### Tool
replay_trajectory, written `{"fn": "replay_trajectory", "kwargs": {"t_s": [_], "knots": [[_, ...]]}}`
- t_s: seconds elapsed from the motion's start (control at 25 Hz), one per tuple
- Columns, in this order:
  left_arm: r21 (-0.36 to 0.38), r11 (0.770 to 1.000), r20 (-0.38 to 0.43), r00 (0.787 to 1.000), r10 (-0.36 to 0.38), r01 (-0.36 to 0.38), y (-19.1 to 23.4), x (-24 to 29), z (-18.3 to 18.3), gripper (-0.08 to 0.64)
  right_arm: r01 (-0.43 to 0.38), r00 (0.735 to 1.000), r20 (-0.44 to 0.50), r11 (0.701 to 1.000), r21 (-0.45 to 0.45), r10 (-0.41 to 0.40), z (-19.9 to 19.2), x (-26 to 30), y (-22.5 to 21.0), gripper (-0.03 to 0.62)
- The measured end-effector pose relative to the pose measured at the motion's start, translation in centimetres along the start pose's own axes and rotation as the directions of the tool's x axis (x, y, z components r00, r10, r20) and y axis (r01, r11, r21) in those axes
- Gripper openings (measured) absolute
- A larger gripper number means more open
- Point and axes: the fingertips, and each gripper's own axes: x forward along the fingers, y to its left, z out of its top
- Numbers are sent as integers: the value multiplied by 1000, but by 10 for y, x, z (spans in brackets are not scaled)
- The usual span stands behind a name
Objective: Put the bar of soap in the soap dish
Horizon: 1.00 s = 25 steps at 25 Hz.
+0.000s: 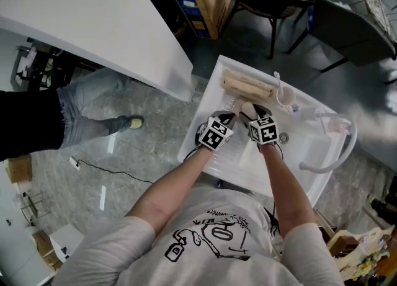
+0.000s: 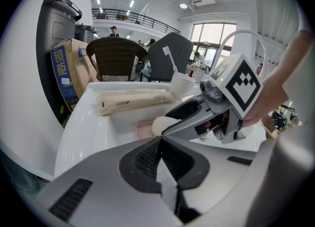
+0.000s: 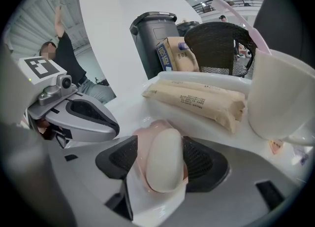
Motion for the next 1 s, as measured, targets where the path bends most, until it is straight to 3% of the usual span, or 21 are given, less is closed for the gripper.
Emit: {"fn": "replay_trajectory", "kwargs": {"t_s": [0.6,1.0], "knots": [[14,1000,16,1000,4,-4,-2,-5,5,3,14,1000,23,1000,-4,-14,4,-7,1,268],[-33,999,63,998,17,-14,-4,-18,6,3,46,989,141,998,-35,-41,25,-40,3,253]]}}
